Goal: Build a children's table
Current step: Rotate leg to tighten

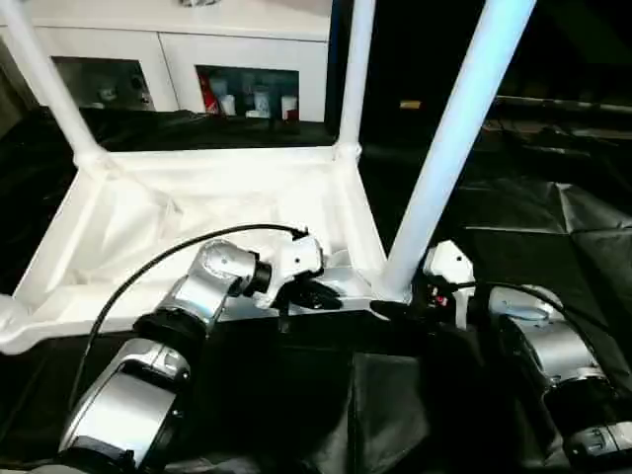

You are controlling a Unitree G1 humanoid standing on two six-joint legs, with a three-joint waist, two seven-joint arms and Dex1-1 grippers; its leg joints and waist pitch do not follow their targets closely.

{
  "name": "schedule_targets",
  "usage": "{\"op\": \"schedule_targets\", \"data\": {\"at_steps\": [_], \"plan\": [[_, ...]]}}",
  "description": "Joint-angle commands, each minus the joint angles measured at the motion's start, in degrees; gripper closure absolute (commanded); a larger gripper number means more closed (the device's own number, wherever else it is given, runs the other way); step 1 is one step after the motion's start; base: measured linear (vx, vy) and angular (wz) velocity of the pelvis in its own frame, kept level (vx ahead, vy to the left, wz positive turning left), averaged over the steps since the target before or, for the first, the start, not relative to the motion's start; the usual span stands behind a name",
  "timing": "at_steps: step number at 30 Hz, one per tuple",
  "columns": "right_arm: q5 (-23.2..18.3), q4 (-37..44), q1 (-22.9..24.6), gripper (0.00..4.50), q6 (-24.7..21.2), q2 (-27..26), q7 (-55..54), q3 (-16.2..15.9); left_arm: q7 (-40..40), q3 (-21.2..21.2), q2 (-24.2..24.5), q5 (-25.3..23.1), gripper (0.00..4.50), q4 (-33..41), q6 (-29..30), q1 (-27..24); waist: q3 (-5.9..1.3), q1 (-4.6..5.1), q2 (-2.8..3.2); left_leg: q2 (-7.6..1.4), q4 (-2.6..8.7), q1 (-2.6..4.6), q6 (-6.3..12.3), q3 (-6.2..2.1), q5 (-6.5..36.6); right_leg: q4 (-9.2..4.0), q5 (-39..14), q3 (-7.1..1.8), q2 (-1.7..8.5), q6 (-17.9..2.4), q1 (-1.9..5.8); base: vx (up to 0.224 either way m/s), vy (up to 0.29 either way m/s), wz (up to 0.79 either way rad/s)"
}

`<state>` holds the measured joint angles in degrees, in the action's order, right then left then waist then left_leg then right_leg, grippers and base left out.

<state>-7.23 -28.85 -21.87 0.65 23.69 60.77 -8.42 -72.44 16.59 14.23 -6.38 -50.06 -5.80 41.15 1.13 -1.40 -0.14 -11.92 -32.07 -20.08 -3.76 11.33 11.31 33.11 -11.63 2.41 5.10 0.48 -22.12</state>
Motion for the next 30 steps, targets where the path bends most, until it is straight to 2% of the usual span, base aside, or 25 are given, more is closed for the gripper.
{"op": "schedule_targets", "data": {"at_steps": [1, 3, 6, 8, 11, 14, 17, 18, 19, 20, 21, 23, 25, 26, 27, 28, 30], "plan": [[-1.1, 0.8, -0.3, 0.82, -0.3, -0.1, 1.5, -0.5, -1.4, 3.6, 1.4, -2.9, 4.50, -3.3, 1.4, -2.2, -2.08, -0.26, -0.37, -1.71, 3.00, 0.05, 5.86, -0.11, 9.1, -2.67, -0.6, -1.49, 2.51, -17.2, 2.30, 0.000, 0.000, 0.00], [-1.3, 1.0, -0.2, 1.14, -0.4, -0.5, 1.7, -0.1, -1.5, 3.5, 1.4, -2.9, 4.50, -3.4, 1.3, -2.2, -1.99, -0.39, -0.31, -1.77, 3.14, 0.17, 4.82, -0.15, 11.0, -2.92, -3.7, -1.57, 2.55, -16.6, 2.21, 0.000, 0.000, 0.00], [-1.9, 1.4, 0.1, 1.28, -0.5, -0.6, 2.2, 0.3, -1.5, 3.4, 1.6, -2.9, 4.50, -3.3, 1.4, -2.3, -2.03, -0.45, -0.28, -1.72, 3.19, 0.19, 4.09, -0.20, 11.0, -2.91, -4.0, -1.61, 2.53, -16.4, 2.26, 0.000, 0.000, 0.00], [-2.3, 1.6, 0.2, 1.49, -0.6, -0.5, 2.2, 0.4, -1.3, 3.3, 1.7, -3.0, 4.50, -3.3, 1.5, -2.4, -2.09, -0.49, -0.19, -1.72, 3.11, 0.17, 4.25, -0.19, 10.2, -2.75, -2.6, -1.61, 2.52, -16.6, 2.31, 0.000, 0.000, 0.00], [-2.7, 2.0, 0.6, 1.62, -1.1, -0.6, 2.0, 0.7, -0.6, 3.2, 1.7, -3.2, 4.50, -3.4, 1.4, -2.4, -2.19, -0.56, -0.37, -1.62, 2.91, 0.07, 4.98, -0.14, 8.5, -2.47, 0.0, -1.56, 2.49, -17.0, 2.47, 0.000, 0.000, 0.00], [-3.0, 2.1, 1.5, 1.77, -2.4, -1.6, 0.1, 1.3, 1.3, 3.1, 1.3, -3.5, 4.50, -3.8, 1.5, -2.5, -2.10, -0.69, -0.38, -1.65, 2.95, 0.07, 5.24, -0.14, 8.6, -2.56, -0.8, -1.55, 2.53, -16.8, 2.44, 0.000, 0.000, 0.00], [-3.1, 1.3, 2.8, 1.82, -4.0, -4.7, -5.9, 2.5, 5.1, 2.5, -0.2, -3.8, 4.50, -4.5, 1.6, -2.3, -1.84, -0.58, -0.41, -1.66, 3.26, 0.16, 4.14, -0.18, 11.1, -3.15, -6.4, -1.60, 2.61, -15.7, 2.16, 0.000, 0.000, 0.00], [-3.0, 1.0, 2.9, 1.82, -4.2, -5.1, -6.9, 2.6, 5.5, 2.5, -0.5, -3.8, 4.50, -4.5, 1.7, -2.2, -1.64, -0.50, -0.43, -1.71, 3.52, 0.33, 3.22, -0.29, 13.2, -3.53, -9.9, -1.64, 2.70, -15.1, 1.90, 0.000, 0.000, 0.00], [-2.1, 0.0, 3.2, 1.82, -4.2, -6.8, -11.1, 3.1, 7.8, 2.2, -1.5, -3.9, 4.50, -4.9, 2.4, -2.0, -1.57, -0.24, -0.46, -1.61, 3.71, 0.38, 2.23, -0.46, 15.4, -3.91, -13.9, -1.69, 2.78, -14.0, 1.78, 0.000, 0.000, 0.00], [-2.0, -0.2, 3.3, 1.82, -4.2, -7.1, -11.7, 3.1, 8.1, 2.2, -1.7, -3.9, 4.50, -5.0, 2.5, -1.9, -1.46, -0.12, -0.43, -1.64, 3.87, 0.37, 1.76, -0.53, 16.3, -4.13, -15.8, -1.76, 2.89, -13.4, 1.62, 0.000, 0.000, 0.00], [-0.3, -1.8, 3.6, 1.82, -4.4, -9.4, -18.2, 3.7, 11.2, 2.1, -3.4, -4.2, 4.50, -5.6, 3.1, -1.5, -1.44, 0.03, -0.22, -1.59, 3.97, 0.60, 0.71, -0.65, 17.7, -4.47, -18.6, -1.79, 2.86, -12.3, 1.28, 0.000, 0.000, 0.00], [0.4, -2.3, 3.8, 1.83, -4.5, -10.8, -21.3, 4.0, 13.3, 2.0, -4.3, -4.5, 4.50, -6.1, 3.6, -1.2, -1.26, 0.43, -0.31, -1.50, 4.29, 0.47, -0.36, -0.93, 19.6, -4.84, -22.1, -1.74, 2.77, -10.4, 1.13, 0.000, 0.000, 0.00], [1.4, -2.8, 4.1, 1.83, -5.3, -13.1, -27.0, 4.9, 16.5, 2.0, -5.9, -5.0, 4.50, -6.8, 4.1, -0.7, -1.23, 0.64, -0.33, -1.48, 4.35, 0.69, -0.62, -1.05, 21.6, -5.20, -24.0, -1.75, 2.77, -9.5, 0.81, 0.000, 0.000, 0.00], [1.8, -3.0, 4.1, 1.83, -5.5, -13.8, -28.7, 5.1, 17.2, 2.0, -6.4, -5.0, 4.50, -6.9, 4.3, -0.5, -1.25, 0.92, -0.08, -1.46, 4.42, 0.72, -1.04, -1.12, 22.5, -5.33, -23.8, -1.79, 2.71, -9.2, 0.71, 0.000, 0.000, 0.00], [4.0, -4.6, 3.7, 1.83, -6.5, -18.0, -39.8, 6.4, 21.7, 2.0, -9.4, -5.3, 4.50, -7.8, 5.2, 0.2, -1.18, 1.35, 0.13, -1.42, 4.49, 0.76, -2.06, -1.08, 22.8, -5.30, -23.1, -1.89, 2.56, -9.2, 0.35, 0.000, 0.000, 0.00], [4.6, -5.0, 3.6, 1.83, -6.7, -19.0, -42.5, 6.7, 23.0, 2.1, -10.4, -5.3, 4.50, -8.0, 5.5, 0.3, -1.12, 1.51, 0.29, -1.30, 4.52, 0.92, -2.51, -1.14, 23.7, -5.39, -24.0, -1.84, 2.57, -9.0, 0.11, 0.000, 0.000, 0.00], [5.8, -5.5, 3.0, 1.84, -6.7, -21.3, -46.9, 6.5, 25.5, 2.6, -13.0, -5.5, 4.50, -8.3, 5.6, 0.4, -1.05, 1.76, -0.17, -0.99, 4.50, 1.08, -2.01, -1.44, 26.8, -5.94, -28.6, -1.54, 2.49, -6.9, 0.18, 0.000, 0.000, 0.00]]}}
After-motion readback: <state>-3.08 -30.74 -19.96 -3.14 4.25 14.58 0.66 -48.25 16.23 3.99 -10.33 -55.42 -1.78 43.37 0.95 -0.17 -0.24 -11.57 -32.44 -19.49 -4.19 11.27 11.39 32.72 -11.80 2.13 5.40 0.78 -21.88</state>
